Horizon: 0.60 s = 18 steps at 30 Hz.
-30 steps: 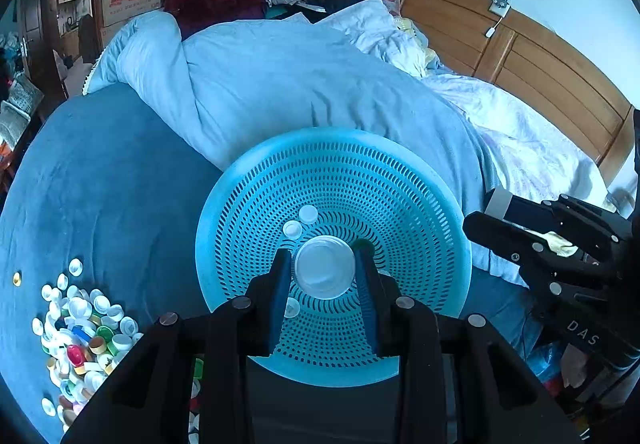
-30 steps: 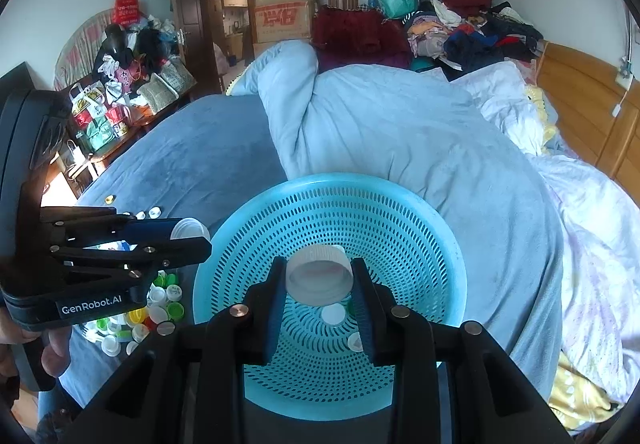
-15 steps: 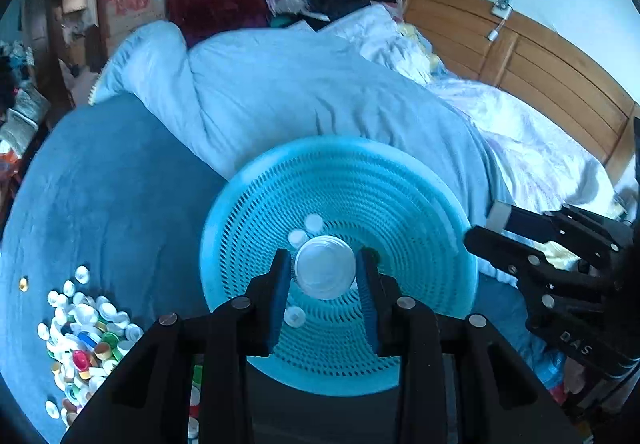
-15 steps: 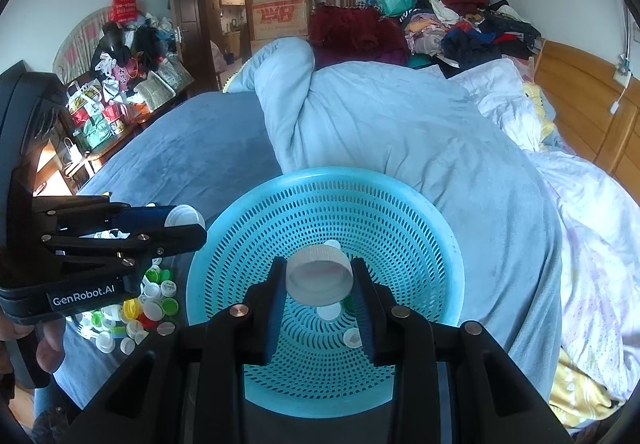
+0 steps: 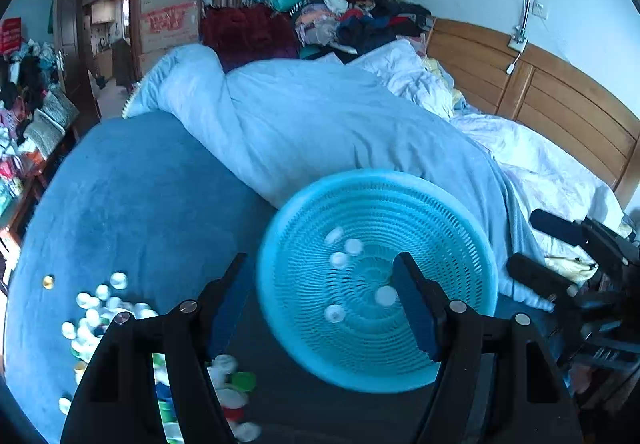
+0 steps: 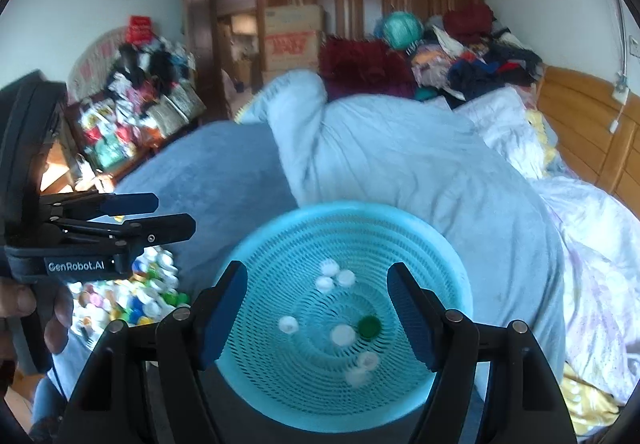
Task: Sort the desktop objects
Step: 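Open both grippers to drop the white caps into the teal basket, then grasp a white cap from the pile with the left gripper while the right gripper grasps another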
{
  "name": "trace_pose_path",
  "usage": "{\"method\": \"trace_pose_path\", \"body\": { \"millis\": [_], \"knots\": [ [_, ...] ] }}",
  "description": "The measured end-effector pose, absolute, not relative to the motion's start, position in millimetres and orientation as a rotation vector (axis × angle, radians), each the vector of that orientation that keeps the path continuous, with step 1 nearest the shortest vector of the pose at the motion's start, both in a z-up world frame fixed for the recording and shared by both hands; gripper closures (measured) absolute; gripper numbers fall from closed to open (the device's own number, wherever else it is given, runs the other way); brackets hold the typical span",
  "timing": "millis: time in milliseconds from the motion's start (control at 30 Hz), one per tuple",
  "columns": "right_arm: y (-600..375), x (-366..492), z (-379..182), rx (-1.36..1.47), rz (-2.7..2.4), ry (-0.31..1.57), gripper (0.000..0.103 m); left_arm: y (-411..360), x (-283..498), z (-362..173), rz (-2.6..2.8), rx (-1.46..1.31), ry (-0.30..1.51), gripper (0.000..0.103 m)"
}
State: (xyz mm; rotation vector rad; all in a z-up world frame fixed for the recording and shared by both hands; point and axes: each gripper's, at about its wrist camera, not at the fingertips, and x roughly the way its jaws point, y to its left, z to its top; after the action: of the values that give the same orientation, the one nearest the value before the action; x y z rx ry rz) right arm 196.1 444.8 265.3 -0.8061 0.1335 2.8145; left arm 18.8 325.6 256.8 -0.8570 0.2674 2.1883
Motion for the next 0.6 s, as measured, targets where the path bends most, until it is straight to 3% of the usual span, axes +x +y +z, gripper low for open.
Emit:
{"method": "trace_pose_path", "body": {
  "millis": [167,400,533,600],
  "knots": [
    [410,212,248,-0.769,2.909,0.143,0.025,220,17,236,2.311,-0.801,0.248,0.037],
    [360,218,175,-0.996,2.954,0.189,0.025,128,48,118,2.319,-1.011,0.27,0.038],
    [344,216,142,-1.123,2.946,0.218,0.025,128,62,58,2.279,-1.12,0.273,0.056],
    [334,215,130,-1.178,2.944,0.203,0.025,130,64,42,2.274,-1.143,0.257,0.057]
  ]
}}
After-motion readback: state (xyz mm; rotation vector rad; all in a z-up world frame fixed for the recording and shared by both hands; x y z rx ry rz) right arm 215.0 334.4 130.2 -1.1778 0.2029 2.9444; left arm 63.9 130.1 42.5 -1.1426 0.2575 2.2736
